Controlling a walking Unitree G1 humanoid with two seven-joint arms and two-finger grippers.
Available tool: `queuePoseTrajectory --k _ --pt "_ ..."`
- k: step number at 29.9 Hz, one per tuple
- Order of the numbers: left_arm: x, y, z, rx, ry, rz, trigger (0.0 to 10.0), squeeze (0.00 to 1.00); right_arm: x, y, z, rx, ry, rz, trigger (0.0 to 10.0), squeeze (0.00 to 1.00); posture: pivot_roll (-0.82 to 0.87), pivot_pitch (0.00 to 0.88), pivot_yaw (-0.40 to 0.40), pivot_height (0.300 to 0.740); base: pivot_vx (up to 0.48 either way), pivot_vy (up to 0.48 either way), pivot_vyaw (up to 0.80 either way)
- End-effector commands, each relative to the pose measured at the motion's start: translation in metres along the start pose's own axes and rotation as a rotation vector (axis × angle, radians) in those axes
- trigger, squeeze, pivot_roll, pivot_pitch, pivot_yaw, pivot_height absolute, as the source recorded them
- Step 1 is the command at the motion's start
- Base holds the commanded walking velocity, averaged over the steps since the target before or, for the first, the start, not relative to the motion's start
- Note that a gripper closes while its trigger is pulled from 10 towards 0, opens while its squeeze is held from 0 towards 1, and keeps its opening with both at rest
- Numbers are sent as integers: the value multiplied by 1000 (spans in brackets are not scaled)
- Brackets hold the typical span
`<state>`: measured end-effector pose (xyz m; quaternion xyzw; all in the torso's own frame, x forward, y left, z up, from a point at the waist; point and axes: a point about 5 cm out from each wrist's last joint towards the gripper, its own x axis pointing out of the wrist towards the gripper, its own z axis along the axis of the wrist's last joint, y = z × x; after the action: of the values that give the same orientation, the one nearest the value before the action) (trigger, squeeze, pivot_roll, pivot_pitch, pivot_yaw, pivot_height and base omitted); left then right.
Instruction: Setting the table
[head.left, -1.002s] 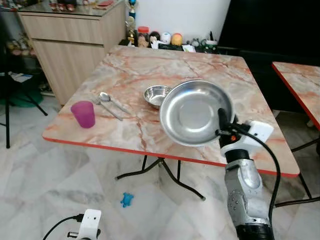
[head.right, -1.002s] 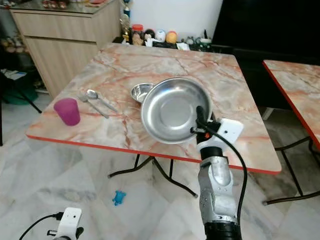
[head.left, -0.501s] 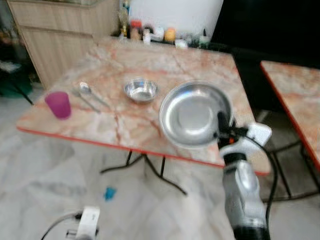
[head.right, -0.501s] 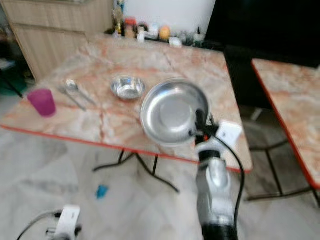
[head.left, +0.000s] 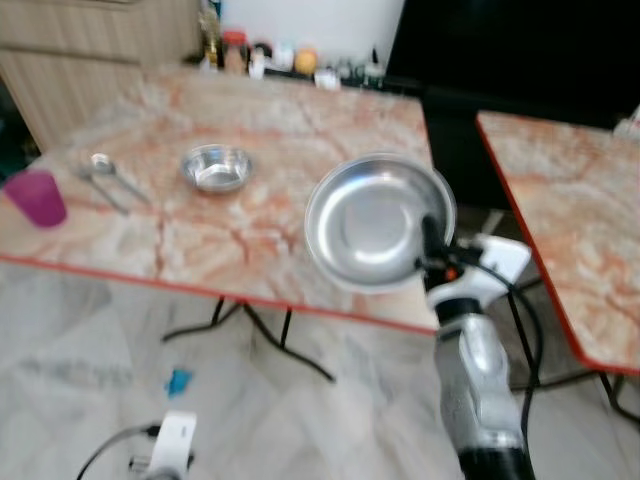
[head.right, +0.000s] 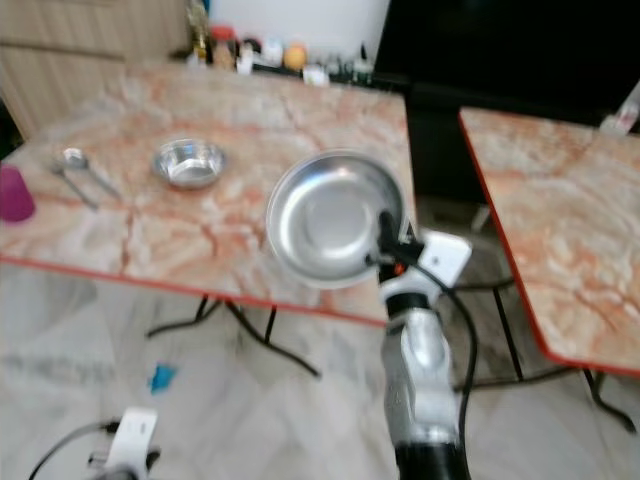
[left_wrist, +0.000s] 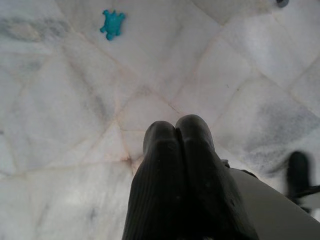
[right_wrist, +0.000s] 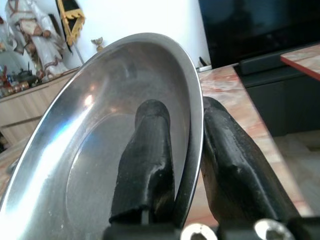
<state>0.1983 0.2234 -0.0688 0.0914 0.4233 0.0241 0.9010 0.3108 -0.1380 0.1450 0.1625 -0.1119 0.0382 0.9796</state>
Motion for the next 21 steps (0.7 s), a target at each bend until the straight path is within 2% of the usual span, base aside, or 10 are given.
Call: queuePoseTrajectory --k 1,8,13,21 --pt "0 -10 -4 1 14 -27 10000 0 -1 -11 6 -16 -22 -32 10000 0 78 32 -78 740 0 -341 0" --pt "-1 -10 -5 3 13 -30 10000 0 0 -13 5 -15 -19 -37 10000 0 81 34 -71 740 0 -341 0" --pt "-2 -1 -9 18 22 -20 10000 0 1 -16 2 -4 -25 -63 10000 0 95 26 -48 740 0 -342 0" --pt "0 7 2 48 5 -5 10000 0 -7 -20 -8 11 -15 -101 10000 0 121 15 -13 740 0 -341 0"
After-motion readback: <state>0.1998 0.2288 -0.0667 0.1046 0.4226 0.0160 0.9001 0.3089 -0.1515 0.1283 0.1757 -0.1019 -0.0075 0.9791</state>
